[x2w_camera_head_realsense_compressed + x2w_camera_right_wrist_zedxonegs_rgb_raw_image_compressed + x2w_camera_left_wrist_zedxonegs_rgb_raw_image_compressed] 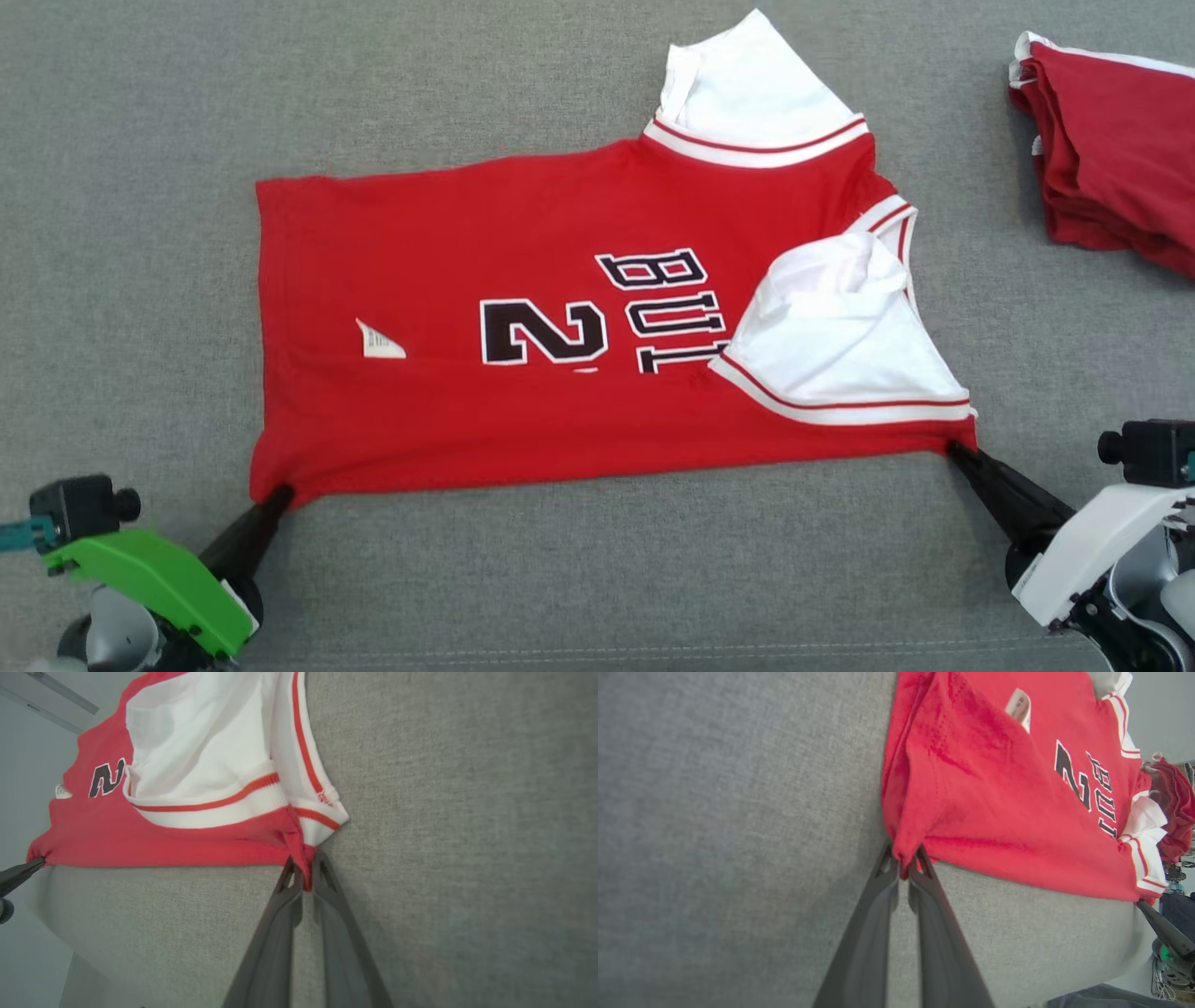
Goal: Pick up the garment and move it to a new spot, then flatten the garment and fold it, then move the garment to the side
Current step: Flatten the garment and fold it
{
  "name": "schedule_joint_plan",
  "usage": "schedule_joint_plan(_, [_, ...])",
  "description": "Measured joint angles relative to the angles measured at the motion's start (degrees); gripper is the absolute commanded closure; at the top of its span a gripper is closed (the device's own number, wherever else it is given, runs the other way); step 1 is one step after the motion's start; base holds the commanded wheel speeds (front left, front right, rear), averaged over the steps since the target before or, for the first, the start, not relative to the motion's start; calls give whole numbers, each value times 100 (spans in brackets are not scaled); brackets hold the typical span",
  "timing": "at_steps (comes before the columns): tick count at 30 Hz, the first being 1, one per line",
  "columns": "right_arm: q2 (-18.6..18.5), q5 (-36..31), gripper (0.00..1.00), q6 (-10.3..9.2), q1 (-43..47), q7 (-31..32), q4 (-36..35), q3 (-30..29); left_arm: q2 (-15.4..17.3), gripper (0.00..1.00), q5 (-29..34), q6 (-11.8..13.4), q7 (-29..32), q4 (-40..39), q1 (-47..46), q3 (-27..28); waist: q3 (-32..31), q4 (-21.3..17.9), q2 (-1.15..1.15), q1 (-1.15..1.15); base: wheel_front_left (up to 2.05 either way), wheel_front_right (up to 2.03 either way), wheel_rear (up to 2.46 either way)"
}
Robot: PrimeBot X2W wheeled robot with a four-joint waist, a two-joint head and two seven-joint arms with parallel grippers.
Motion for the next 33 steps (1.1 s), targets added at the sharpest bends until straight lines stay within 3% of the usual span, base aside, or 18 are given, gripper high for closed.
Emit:
schedule_joint_plan(7, [-109, 110, 100, -145, 456, -149, -305, -102, -145, 100, -82, -1, -98, -365, 567, -10, 59, 49, 0, 0, 0, 0, 0])
schedule_joint_plan(8, [-133, 109, 100, -151, 463, -149, -321, -99, -137, 95, -60, 0, -119, -366, 567, -12, 70, 64, 0, 0, 0, 0, 0])
schedule_joint_plan(9, [-171, 96, 100, -154, 462, -145, -344, -86, -124, 75, -10, 0, -153, -377, 567, -10, 84, 77, 0, 0, 0, 0, 0])
schedule_joint_plan(10, [-223, 40, 79, -193, 460, -143, -382, -70, -114, 41, 0, 1, -167, -411, 566, -3, 100, 85, 0, 0, 0, 0, 0])
schedule_joint_plan(11, [-267, -24, 51, -210, 453, -142, -416, -67, -111, 0, 0, 3, -166, -453, 565, 1, 119, 93, 0, 0, 0, 0, 0])
schedule_joint_plan(12, [-307, -77, 0, -245, 442, -138, -454, -67, -90, 0, 9, 7, -166, -508, 565, -4, 139, 98, 0, 0, 0, 0, 0])
schedule_joint_plan(21, [-1216, -383, 0, -355, -244, 377, -1259, -372, 933, 0, 847, 122, -160, -1106, 57, 221, 458, 96, 0, 0, 0, 0, 0])
schedule_joint_plan(29, [-1784, -454, 0, -546, -1985, 1640, -1705, -592, 1140, 0, 671, 361, 992, -1265, -1396, -85, 964, 144, 0, 0, 0, 0, 0])
schedule_joint_plan(33, [-1728, -332, 0, -547, -3075, 2323, -1956, -604, 1216, 0, 626, 635, 1600, -1257, -2306, -241, 1249, 189, 0, 0, 0, 0, 0])
